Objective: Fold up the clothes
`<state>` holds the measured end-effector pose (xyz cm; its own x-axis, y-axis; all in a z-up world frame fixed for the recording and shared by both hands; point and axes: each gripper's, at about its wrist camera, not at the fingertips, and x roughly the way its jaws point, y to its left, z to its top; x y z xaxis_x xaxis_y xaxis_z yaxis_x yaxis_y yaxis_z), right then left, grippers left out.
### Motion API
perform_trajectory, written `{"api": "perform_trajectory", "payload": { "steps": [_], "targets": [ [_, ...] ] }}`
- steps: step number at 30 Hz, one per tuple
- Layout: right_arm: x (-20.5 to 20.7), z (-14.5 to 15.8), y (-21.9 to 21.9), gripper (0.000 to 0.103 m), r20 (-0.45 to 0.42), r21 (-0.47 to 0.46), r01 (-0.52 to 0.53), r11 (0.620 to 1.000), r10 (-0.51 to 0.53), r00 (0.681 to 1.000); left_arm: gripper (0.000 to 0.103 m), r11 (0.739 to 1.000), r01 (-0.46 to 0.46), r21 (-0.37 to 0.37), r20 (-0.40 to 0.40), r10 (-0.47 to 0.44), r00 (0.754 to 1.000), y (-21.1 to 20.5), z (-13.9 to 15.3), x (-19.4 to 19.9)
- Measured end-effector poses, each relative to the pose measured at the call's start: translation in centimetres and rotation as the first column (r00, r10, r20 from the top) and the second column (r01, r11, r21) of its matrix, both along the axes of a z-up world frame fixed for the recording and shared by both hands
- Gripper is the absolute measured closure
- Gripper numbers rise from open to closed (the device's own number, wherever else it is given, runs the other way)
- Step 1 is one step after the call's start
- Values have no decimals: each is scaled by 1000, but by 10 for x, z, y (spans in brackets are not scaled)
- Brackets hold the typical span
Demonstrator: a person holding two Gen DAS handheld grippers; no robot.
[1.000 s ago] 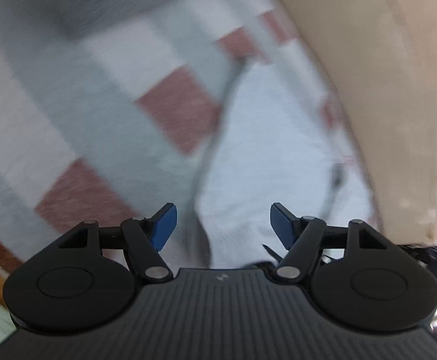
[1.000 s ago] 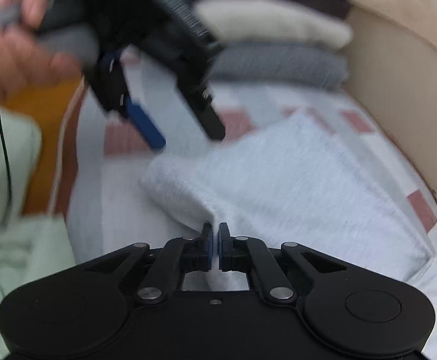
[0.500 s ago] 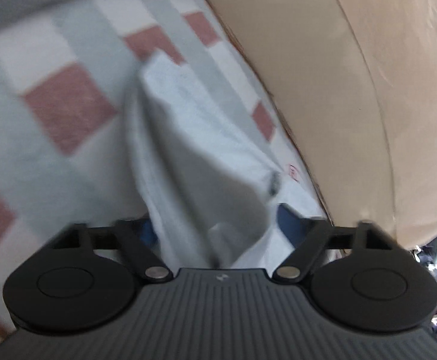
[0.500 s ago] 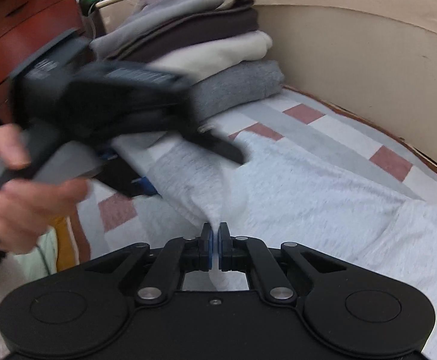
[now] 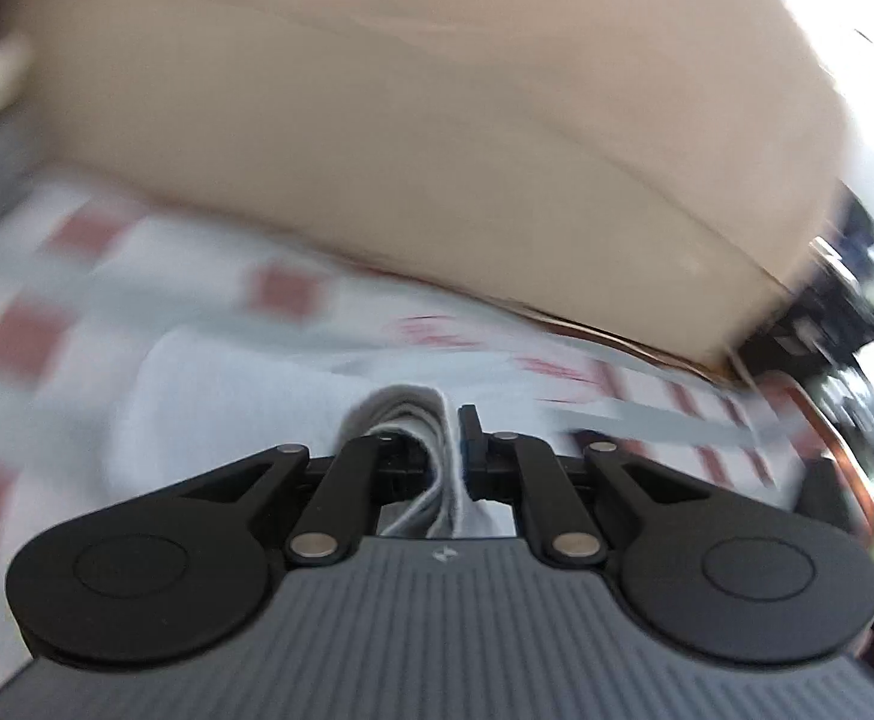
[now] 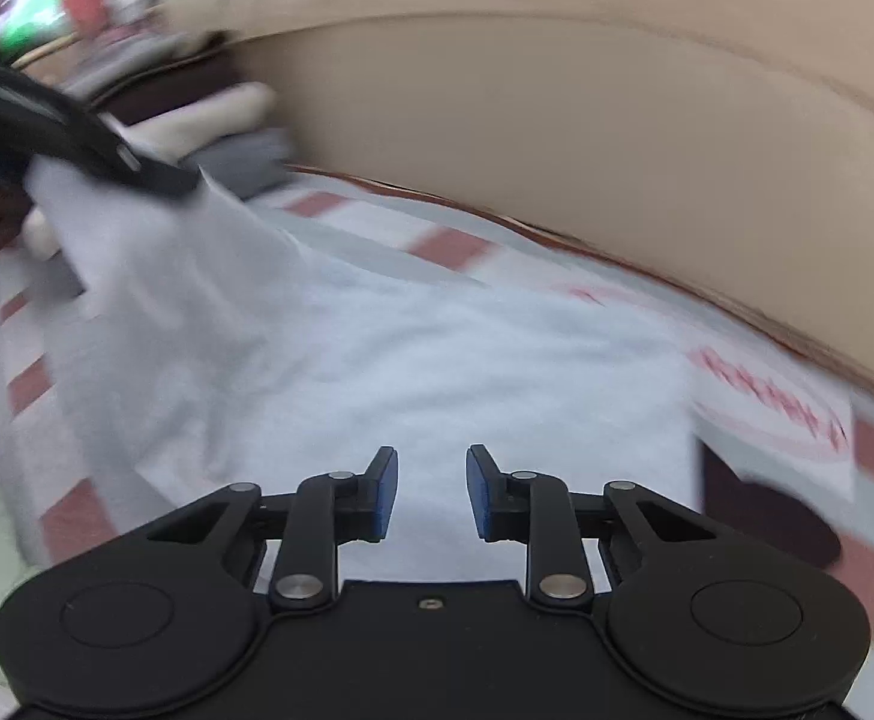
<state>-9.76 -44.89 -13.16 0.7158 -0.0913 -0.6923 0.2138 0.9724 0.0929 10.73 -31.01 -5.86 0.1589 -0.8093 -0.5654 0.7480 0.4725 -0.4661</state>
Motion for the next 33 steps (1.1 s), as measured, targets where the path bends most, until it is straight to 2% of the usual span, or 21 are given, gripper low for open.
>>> {"api": "perform_trajectory", "payload": {
  "steps": [3, 6, 8, 11, 13, 15, 16, 17, 19, 21, 22, 23, 25, 29, 33],
  "targets": [
    [-15, -11, -17, 74, -24, 61, 45, 997, -43, 999, 95, 988, 141, 67, 7, -142, 990, -74, -1, -28],
    [-27, -24, -16, 73, -66, 53, 47, 997, -43, 997, 78, 958, 207, 196, -10, -209, 978, -128, -46, -62],
    [-35, -30, -19, 73, -74, 72, 59, 996, -54, 996, 77, 930, 206, 305, 3, -217, 976, -138, -76, -78],
    [-47, -38, -23, 73, -86, 105, 78, 991, -69, 994, 58, 932, 228, 280, 47, -250, 967, -113, -71, -81],
    [-42, -39, -27, 73, -87, 120, 82, 989, -71, 994, 48, 958, 200, 205, 76, -220, 973, -93, -56, -70],
    [-38, -39, -30, 73, -94, 129, 87, 988, -75, 993, 46, 973, 181, 141, 35, -188, 982, -77, -46, -56],
    [-34, -40, -32, 73, -99, 128, 87, 988, -75, 992, 46, 977, 164, 139, -5, -165, 986, -70, -45, -48],
    [-33, -39, -32, 71, -105, 132, 82, 988, -68, 992, 46, 977, 135, 165, -36, -131, 991, -63, -45, -40],
    [-35, -35, -30, 66, -99, 167, 63, 984, -47, 994, 46, 967, 74, 245, -33, -68, 997, -54, -51, -35],
    [-44, -26, -31, 48, -47, 256, 40, 966, -29, 998, 50, 934, 0, 357, -38, 15, 999, -38, -69, -29],
    [-50, -21, -34, 36, -3, 316, 49, 947, -50, 999, 53, 901, -34, 433, -75, 73, 994, -33, -81, -23],
    [-55, -17, -38, 33, 31, 366, 65, 928, -82, 996, 55, 878, -55, 475, -99, 116, 988, -26, -91, -20],
    [-58, -13, -46, 33, 50, 421, 99, 901, -132, 990, 58, 886, -68, 459, -92, 124, 988, -19, -98, -20],
    [-50, -20, -61, 33, -4, 405, 210, 890, -228, 974, 58, 923, -51, 381, -37, 70, 997, -28, -93, -26],
    [-37, -45, -72, 33, -46, 529, 296, 795, -321, 946, 58, 939, 1, 344, 29, -12, 999, -47, -93, -38]
  ]
}}
